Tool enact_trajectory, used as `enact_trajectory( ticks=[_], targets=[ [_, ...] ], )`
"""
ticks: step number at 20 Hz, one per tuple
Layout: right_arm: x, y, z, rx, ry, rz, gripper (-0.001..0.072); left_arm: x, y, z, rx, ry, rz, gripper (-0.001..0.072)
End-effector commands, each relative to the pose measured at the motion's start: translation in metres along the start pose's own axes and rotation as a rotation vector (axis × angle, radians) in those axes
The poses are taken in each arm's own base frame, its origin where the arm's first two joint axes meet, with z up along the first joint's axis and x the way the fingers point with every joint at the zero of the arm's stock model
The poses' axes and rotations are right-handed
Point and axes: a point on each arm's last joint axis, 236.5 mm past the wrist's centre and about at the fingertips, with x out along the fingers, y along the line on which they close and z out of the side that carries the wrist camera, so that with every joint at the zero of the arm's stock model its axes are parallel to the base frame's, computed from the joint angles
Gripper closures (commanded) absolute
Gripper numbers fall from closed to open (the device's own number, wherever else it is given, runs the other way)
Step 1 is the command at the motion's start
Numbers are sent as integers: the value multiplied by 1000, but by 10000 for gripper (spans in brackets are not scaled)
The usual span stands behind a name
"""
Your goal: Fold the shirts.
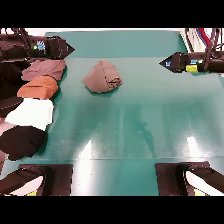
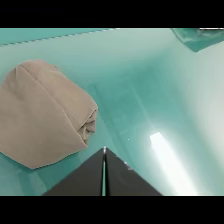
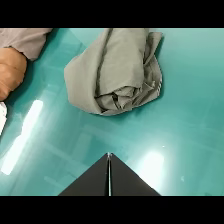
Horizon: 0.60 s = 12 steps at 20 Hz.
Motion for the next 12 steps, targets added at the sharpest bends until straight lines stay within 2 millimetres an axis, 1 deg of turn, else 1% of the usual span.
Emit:
enact_trajectory(
  ticks=[1,4,10,11,12],
  targets=[
    [0,-1,0,1,2,-1,690,0,0,0,0,-2,0,680],
    [4,-2,-2,10,10,1,691,1,0,0,-1,1,-1,680],
    [4,-2,-2,10,10,2,690,1,0,0,-1,0,-1,680],
    [4,-2,-2,10,10,2,690,1,0,4,-4,-18,-2,680],
    [4,-2,-2,10,10,2,690,0,0,17,-8,-74,-1,680]
  ],
)
